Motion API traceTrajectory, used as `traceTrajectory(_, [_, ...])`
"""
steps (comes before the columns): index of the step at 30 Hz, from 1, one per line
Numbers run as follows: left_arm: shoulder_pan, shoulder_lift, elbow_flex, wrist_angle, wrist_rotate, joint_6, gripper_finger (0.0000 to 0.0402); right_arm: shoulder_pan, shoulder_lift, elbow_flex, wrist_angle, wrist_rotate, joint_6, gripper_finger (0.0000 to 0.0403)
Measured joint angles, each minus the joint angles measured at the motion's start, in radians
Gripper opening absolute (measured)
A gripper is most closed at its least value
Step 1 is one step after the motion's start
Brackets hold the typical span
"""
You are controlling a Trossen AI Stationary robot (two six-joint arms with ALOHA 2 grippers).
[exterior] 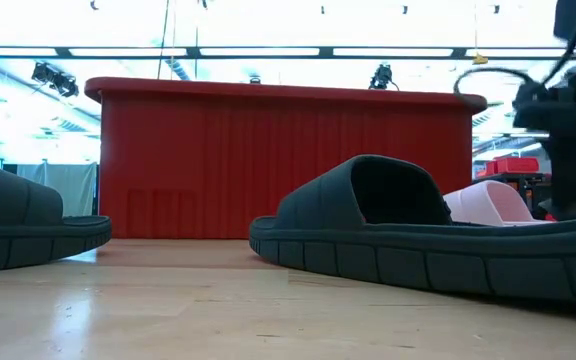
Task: Pick and place slides into bin
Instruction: Put the black slipper into the red container
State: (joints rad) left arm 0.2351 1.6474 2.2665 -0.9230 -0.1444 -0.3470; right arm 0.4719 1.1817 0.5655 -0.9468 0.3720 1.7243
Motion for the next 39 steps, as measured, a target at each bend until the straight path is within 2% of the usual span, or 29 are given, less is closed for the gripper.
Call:
traceTrajectory(9, [-0.013, 0.000, 0.000, 0.000, 0.000, 0.001, 0.0175, -0.009, 0.003, -0.010, 0.011, 0.082, 0.008, 0.0208])
traceTrajectory(14, [-0.013, 0.001, 0.000, 0.000, 0.000, 0.001, 0.0173, -0.007, 0.002, 0.016, 0.065, 0.023, 0.009, 0.0199])
traceTrajectory(19, [-0.012, 0.001, 0.000, 0.000, 0.000, 0.000, 0.0178, 0.021, 0.002, 0.051, 0.099, 0.021, 0.007, 0.0189])
traceTrajectory(27, [-0.012, 0.001, 0.000, 0.000, 0.000, 0.003, 0.0173, 0.050, 0.003, 0.050, -0.042, -0.004, 0.109, 0.0187])
traceTrajectory(34, [-0.012, 0.001, 0.000, 0.000, 0.000, 0.003, 0.0180, 0.016, 0.003, 0.031, -0.109, 0.128, 0.134, 0.0187])
traceTrajectory(39, [-0.012, 0.001, 0.000, -0.003, 0.000, 0.005, 0.0177, -0.038, 0.003, -0.017, -0.022, 0.136, 0.108, 0.0187])
